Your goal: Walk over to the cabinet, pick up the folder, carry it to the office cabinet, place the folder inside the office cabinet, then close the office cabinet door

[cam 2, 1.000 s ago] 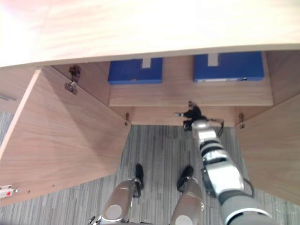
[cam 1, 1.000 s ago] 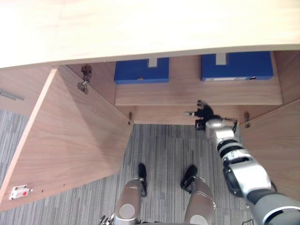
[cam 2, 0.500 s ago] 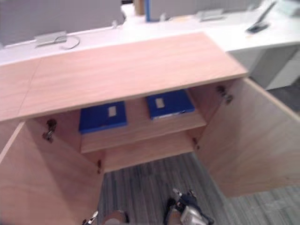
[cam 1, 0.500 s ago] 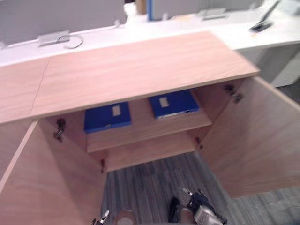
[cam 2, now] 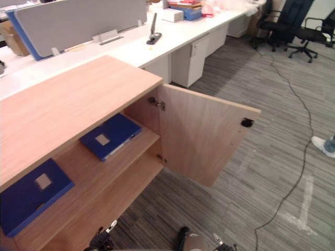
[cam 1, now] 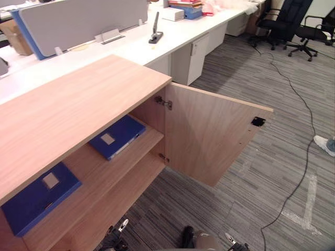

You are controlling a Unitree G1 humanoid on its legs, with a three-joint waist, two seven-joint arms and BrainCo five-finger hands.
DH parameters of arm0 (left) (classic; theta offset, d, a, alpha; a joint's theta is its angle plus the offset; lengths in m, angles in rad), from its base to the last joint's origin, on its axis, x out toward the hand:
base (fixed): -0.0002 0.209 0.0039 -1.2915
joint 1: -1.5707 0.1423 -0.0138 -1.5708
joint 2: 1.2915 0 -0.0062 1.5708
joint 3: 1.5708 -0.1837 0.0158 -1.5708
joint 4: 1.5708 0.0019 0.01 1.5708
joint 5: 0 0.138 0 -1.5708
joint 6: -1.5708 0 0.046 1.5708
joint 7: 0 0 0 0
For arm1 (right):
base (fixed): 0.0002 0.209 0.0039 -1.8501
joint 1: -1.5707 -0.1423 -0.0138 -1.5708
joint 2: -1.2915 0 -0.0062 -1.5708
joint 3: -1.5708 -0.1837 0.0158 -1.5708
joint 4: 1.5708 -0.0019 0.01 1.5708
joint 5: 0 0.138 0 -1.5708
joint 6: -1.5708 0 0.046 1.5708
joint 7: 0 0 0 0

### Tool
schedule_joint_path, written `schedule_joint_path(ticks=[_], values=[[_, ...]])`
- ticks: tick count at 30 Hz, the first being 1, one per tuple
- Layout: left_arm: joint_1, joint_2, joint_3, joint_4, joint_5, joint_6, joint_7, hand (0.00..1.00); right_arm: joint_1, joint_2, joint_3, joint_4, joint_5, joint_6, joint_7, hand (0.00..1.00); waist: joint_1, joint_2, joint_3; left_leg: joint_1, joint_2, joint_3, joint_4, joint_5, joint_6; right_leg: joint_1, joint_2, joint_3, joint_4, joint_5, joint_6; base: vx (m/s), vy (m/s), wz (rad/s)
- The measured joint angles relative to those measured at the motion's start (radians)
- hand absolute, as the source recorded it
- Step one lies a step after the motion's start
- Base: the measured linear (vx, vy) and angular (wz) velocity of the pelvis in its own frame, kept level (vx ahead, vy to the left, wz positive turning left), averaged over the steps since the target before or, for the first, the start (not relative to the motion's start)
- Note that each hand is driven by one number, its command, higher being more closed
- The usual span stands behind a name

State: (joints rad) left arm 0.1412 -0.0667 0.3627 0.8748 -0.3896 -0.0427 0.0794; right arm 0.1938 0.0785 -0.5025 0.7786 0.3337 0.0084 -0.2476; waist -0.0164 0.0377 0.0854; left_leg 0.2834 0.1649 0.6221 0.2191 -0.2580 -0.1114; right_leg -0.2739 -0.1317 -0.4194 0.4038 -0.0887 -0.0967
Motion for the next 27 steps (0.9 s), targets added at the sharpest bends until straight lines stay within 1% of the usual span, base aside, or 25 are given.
schedule_joint_path(ticks=[2,3,4,5,6,7,8,9,11,13,15,17,19,20,22,24,26,27], values=[[0.012,0.000,0.006,0.001,0.000,0.006,0.001,0.00,-0.005,0.002,-0.022,-0.047,-0.001,0.000,-0.002,0.00,0.004,0.005,-0.001,0.020,0.009,0.029,-0.003,0.000,0.000,0.007,-0.011,-0.048,0.033,-0.032,0.008,0.13,-0.039,-0.48],[0.016,0.000,0.014,0.005,0.001,0.008,0.001,0.00,-0.010,0.003,-0.026,-0.082,-0.001,0.000,-0.006,0.00,0.002,0.011,0.000,0.034,0.019,0.036,-0.003,0.001,0.002,0.014,-0.007,-0.065,0.039,-0.045,0.011,0.15,-0.047,-0.45],[0.018,0.000,0.015,0.010,0.004,0.008,0.002,0.00,-0.012,0.003,-0.028,-0.100,-0.001,0.000,-0.010,0.00,0.003,0.011,0.000,0.037,0.023,0.038,-0.003,0.002,0.004,0.015,-0.002,-0.066,0.041,-0.048,0.015,0.15,-0.088,-0.28],[0.022,0.001,0.015,0.026,0.011,0.014,0.002,0.00,-0.042,-0.004,-0.056,-0.126,-0.001,0.001,-0.014,0.00,0.003,0.014,-0.004,0.040,0.033,0.035,0.003,0.006,0.009,0.020,0.014,-0.053,0.038,-0.046,0.025,0.10,-0.078,-0.23],[0.024,0.002,0.015,0.034,0.020,0.015,0.002,0.00,-0.068,-0.010,-0.074,-0.126,-0.001,0.002,-0.016,0.00,0.004,0.013,-0.003,0.044,0.033,0.035,0.004,0.008,0.012,0.022,0.022,-0.042,0.036,-0.045,0.025,0.08,-0.079,-0.36],[0.030,0.002,0.018,0.058,0.045,0.017,0.004,0.00,-0.122,-0.035,-0.103,-0.123,0.002,0.003,-0.020,0.00,0.007,0.010,0.000,0.052,0.034,0.025,0.006,0.012,0.018,0.033,0.035,-0.027,0.026,-0.042,0.027,0.02,-0.030,-0.31],[0.031,0.002,0.018,0.072,0.051,0.019,0.005,0.00,-0.145,-0.048,-0.106,-0.121,0.002,0.002,-0.026,0.00,0.007,0.008,0.001,0.056,0.033,0.014,0.003,0.012,0.022,0.040,0.040,-0.019,0.018,-0.039,0.029,-0.01,-0.005,-0.25],[0.032,0.002,0.024,0.078,0.066,0.019,0.008,0.00,-0.184,-0.079,-0.106,-0.119,0.001,0.002,-0.040,0.00,0.009,0.008,0.000,0.071,0.022,-0.006,-0.024,0.016,0.027,0.057,0.047,-0.015,0.001,-0.030,0.028,-0.05,0.050,-0.09],[0.039,0.002,0.020,0.078,0.066,0.017,0.013,0.00,-0.242,-0.111,-0.106,-0.119,0.001,-0.001,-0.050,0.00,0.011,0.014,-0.010,0.083,0.006,-0.020,-0.062,0.040,0.018,0.056,0.054,-0.009,-0.011,-0.017,0.027,-0.07,0.084,-0.10],[0.045,0.005,0.017,0.077,0.065,0.015,0.018,0.00,-0.276,-0.116,-0.107,-0.118,0.001,0.000,-0.051,0.00,0.012,0.014,-0.013,0.067,0.001,-0.033,-0.062,0.053,0.009,0.055,0.059,-0.007,-0.049,0.006,0.026,-0.06,0.057,-0.09],[0.047,0.009,0.004,0.077,0.049,0.015,0.030,0.00,-0.286,-0.130,-0.108,-0.113,0.000,0.000,-0.057,0.00,0.012,0.015,-0.016,0.040,-0.004,-0.064,-0.059,0.070,0.008,0.056,0.059,-0.011,-0.096,0.034,0.024,-0.05,0.035,0.05],[0.056,0.022,-0.033,0.077,0.032,0.015,0.041,0.00,-0.306,-0.170,-0.127,-0.100,0.000,0.002,-0.065,0.00,0.011,0.017,-0.020,0.010,-0.006,-0.124,-0.056,0.085,0.006,0.057,0.065,-0.017,-0.149,0.064,0.022,0.00,0.005,0.07],[0.059,0.035,-0.056,0.076,0.025,0.015,0.044,0.00,-0.336,-0.219,-0.143,-0.086,-0.001,0.002,-0.072,0.00,0.011,0.018,-0.020,-0.001,-0.005,-0.152,-0.055,0.095,-0.004,0.060,0.071,-0.017,-0.174,0.076,0.019,0.02,0.000,0.00],[0.059,0.038,-0.072,0.074,0.024,0.015,0.045,0.00,-0.356,-0.256,-0.141,-0.086,-0.001,0.002,-0.072,0.00,0.012,0.018,-0.020,-0.005,-0.004,-0.165,-0.053,0.099,-0.004,0.066,0.076,-0.017,-0.192,0.086,0.021,0.00,0.000,0.00],[0.064,0.039,-0.089,0.062,0.024,0.015,0.044,0.00,-0.394,-0.303,-0.137,-0.084,-0.002,0.001,-0.072,0.00,0.011,0.018,-0.020,-0.006,-0.003,-0.189,-0.051,0.104,-0.002,0.077,0.082,-0.018,-0.212,0.093,0.021,0.00,0.000,0.00],[0.068,0.042,-0.117,0.042,0.025,0.013,0.043,0.00,-0.478,-0.395,-0.111,-0.048,-0.002,-0.009,-0.070,0.00,0.010,0.017,-0.020,-0.025,-0.003,-0.207,-0.040,0.106,0.000,0.087,0.086,-0.018,-0.254,0.108,0.021,0.00,0.015,0.02],[0.069,0.043,-0.129,0.033,0.025,0.013,0.042,0.00,-0.548,-0.460,-0.078,-0.005,-0.002,-0.013,-0.067,0.00,0.010,0.017,-0.019,-0.041,-0.005,-0.237,-0.041,0.101,0.004,0.087,0.088,-0.018,-0.284,0.125,0.021,-0.02,0.037,0.10],[0.071,0.044,-0.133,0.028,0.025,0.012,0.041,0.00,-0.599,-0.490,-0.052,0.025,-0.002,-0.014,-0.065,0.00,0.011,0.020,-0.015,-0.045,-0.004,-0.253,-0.045,0.086,0.002,0.087,0.089,-0.018,-0.291,0.131,0.019,-0.02,0.043,0.10]])
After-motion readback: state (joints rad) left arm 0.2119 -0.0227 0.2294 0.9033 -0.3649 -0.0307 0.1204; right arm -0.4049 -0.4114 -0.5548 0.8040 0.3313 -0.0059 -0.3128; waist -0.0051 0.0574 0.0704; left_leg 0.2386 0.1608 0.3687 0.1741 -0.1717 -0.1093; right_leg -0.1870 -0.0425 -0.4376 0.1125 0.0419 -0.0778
